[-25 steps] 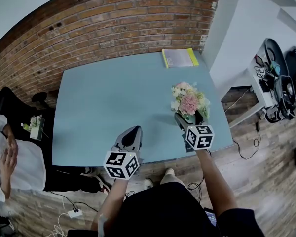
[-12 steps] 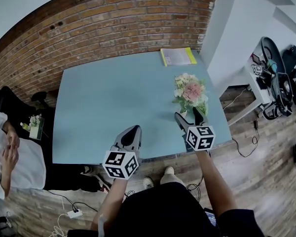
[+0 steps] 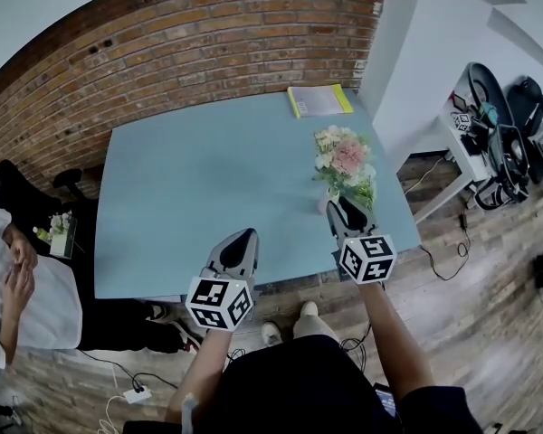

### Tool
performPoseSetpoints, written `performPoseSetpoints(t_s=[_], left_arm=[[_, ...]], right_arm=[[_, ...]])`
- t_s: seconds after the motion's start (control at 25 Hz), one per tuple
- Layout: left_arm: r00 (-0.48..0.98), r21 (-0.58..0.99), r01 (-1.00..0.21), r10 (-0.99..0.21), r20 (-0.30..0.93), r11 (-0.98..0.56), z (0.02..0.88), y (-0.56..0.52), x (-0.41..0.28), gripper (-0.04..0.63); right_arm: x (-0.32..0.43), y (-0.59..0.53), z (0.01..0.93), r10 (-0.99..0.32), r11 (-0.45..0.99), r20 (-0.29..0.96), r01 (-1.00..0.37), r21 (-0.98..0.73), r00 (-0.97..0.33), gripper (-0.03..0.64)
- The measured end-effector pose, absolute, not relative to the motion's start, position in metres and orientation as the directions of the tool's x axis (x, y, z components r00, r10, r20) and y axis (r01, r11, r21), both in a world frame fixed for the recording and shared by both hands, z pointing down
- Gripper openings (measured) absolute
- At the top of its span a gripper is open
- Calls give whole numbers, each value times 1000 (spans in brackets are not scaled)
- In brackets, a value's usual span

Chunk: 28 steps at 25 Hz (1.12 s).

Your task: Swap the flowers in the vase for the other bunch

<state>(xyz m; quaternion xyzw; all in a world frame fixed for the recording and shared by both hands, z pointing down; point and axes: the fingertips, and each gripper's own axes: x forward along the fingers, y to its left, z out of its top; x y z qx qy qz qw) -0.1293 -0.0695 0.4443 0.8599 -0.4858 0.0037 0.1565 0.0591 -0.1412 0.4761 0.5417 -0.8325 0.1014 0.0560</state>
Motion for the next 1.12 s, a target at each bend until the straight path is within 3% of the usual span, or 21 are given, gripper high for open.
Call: performPoseSetpoints(t_s=[0.12, 0.24, 1.12], left_arm=[[546, 285, -819, -829, 123, -497, 433, -64, -130, 6], [567, 268, -807, -817, 100, -527, 423, -58, -127, 6], [559, 210, -819, -825, 84, -534, 402, -55, -103, 6]], right_arm=[[51, -132, 470, -894, 396, 189, -914, -90, -406, 38], [42, -122, 466, -891, 404, 184, -909, -97, -416, 22], [14, -70, 388, -845, 528, 80, -849, -31, -529, 12]])
